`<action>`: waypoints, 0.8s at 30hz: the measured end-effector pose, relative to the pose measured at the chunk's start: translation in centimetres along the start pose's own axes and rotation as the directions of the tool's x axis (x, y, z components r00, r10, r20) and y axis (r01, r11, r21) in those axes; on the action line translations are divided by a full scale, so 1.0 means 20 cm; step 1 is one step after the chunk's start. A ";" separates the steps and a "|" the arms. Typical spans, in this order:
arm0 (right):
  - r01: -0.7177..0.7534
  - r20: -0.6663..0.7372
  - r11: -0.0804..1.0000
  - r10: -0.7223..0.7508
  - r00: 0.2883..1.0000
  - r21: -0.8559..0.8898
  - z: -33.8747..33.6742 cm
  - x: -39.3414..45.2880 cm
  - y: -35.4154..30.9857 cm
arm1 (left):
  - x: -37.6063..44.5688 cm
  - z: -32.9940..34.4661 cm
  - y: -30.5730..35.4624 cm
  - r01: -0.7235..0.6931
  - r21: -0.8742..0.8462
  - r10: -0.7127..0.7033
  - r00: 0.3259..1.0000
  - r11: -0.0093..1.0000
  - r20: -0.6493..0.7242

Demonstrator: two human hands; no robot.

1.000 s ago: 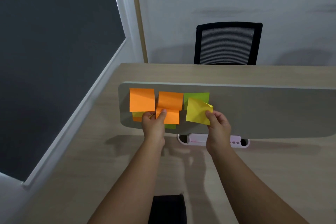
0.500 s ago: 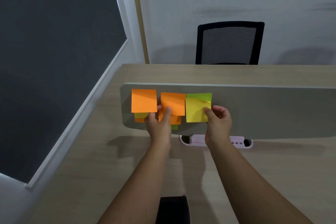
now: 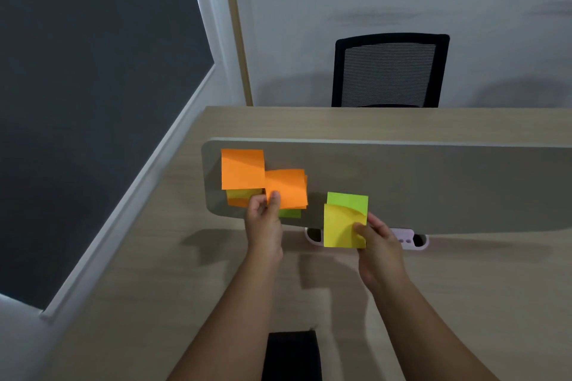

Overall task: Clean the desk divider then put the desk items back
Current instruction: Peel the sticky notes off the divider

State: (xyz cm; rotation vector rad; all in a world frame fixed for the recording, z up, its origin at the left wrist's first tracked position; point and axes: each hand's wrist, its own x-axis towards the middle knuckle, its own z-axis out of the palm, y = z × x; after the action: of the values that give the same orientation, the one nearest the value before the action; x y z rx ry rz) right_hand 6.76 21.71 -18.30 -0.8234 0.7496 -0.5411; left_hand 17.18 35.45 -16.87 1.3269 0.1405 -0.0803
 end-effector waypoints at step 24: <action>-0.128 0.136 0.975 0.154 0.979 -0.184 0.20 0.02 0.22 | -0.02 -0.28 0.30 -0.309 0.113 0.317 0.946 0.944 -0.068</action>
State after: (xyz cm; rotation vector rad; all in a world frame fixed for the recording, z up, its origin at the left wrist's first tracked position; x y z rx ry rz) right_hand 10.70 25.83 -20.21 -0.9540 0.7172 -0.2848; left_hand 17.22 42.28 -12.40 1.4391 -0.0043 0.2430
